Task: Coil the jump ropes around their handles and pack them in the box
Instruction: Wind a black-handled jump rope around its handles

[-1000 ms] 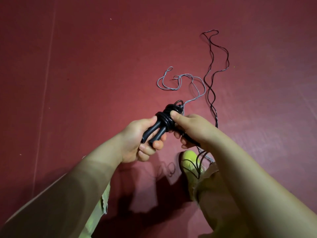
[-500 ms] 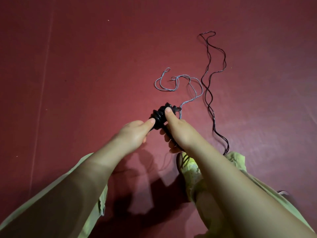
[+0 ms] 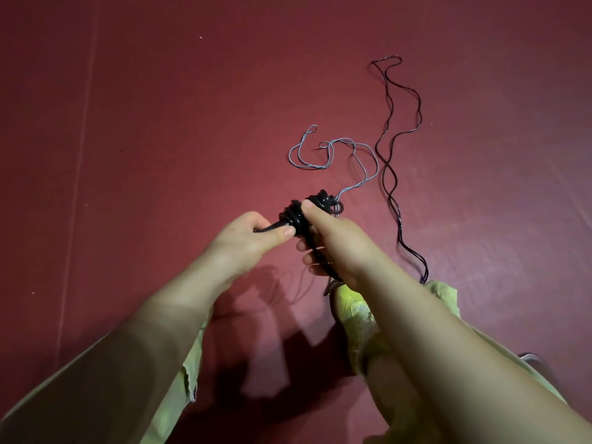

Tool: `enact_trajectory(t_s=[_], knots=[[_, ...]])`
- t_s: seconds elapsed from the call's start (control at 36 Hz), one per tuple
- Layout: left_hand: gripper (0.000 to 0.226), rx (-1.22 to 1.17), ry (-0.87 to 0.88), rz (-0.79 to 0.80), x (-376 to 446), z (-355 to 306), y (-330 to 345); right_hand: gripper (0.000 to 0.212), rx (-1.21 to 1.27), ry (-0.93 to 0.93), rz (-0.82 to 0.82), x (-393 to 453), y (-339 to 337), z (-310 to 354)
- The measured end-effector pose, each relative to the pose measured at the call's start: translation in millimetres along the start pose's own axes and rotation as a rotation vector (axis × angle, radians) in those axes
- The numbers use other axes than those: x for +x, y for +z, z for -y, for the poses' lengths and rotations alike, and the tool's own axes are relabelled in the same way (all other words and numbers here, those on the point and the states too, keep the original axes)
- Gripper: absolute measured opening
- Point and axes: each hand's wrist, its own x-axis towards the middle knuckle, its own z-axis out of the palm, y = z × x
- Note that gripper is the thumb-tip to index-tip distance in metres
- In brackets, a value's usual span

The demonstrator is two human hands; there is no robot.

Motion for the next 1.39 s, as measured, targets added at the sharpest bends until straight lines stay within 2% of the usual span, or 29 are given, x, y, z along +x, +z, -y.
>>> enact_trajectory(t_s=[0.06,0.11,0.17,0.19,0.25,0.31,0.36,0.47,0.56,0.67,0.72,0.92,1.28,1.39], knots=[[0.05,-0.057,-0.006,0.069,-1,-2,-4,0.038,0.029,-0.034,-0.018,1,0,1],[0.042,-0.115,-0.031,0.171,-5,-6,-5,0.035,0.057,-0.082,-0.042,2,-1,1],[0.035,-0.282,-0.122,0.321,-11,-12,-6,0.034,0.077,-0.131,-0.06,3,-3,2],[0.041,-0.398,-0.188,0.418,-15,-16,-8,0.035,0.098,-0.148,-0.055,4,-3,2],[0.062,-0.588,-0.279,0.605,-19,-20,-13,0.039,0.181,-0.177,0.01,4,-2,3],[0.076,-0.704,-0.284,0.709,-23,-22,-17,0.046,0.264,-0.221,0.096,4,-1,6],[0.082,-0.779,-0.29,0.76,-26,-24,-15,0.049,0.288,-0.253,0.18,1,-1,8],[0.082,-0.842,-0.337,0.863,-28,-22,-10,0.04,0.198,-0.231,0.303,-4,-4,7],[0.069,-0.815,-0.369,0.851,-25,-21,-12,0.049,0.134,-0.158,0.299,-3,-7,6],[0.062,-0.662,-0.376,0.786,-22,-20,-15,0.029,0.099,-0.09,0.356,-8,-18,9],[0.064,-0.58,-0.363,0.739,-20,-18,-15,0.03,0.053,-0.067,0.354,-9,-22,9],[0.066,-0.411,-0.331,0.596,-17,-14,-13,0.038,-0.107,-0.04,0.262,-8,-22,5],[0.061,-0.399,-0.216,0.416,-8,-3,-15,0.056,-0.329,-0.15,-0.062,-2,-13,0],[0.064,-0.229,-0.162,0.323,-8,-7,-10,0.061,-0.383,-0.18,-0.081,1,-9,-5]])
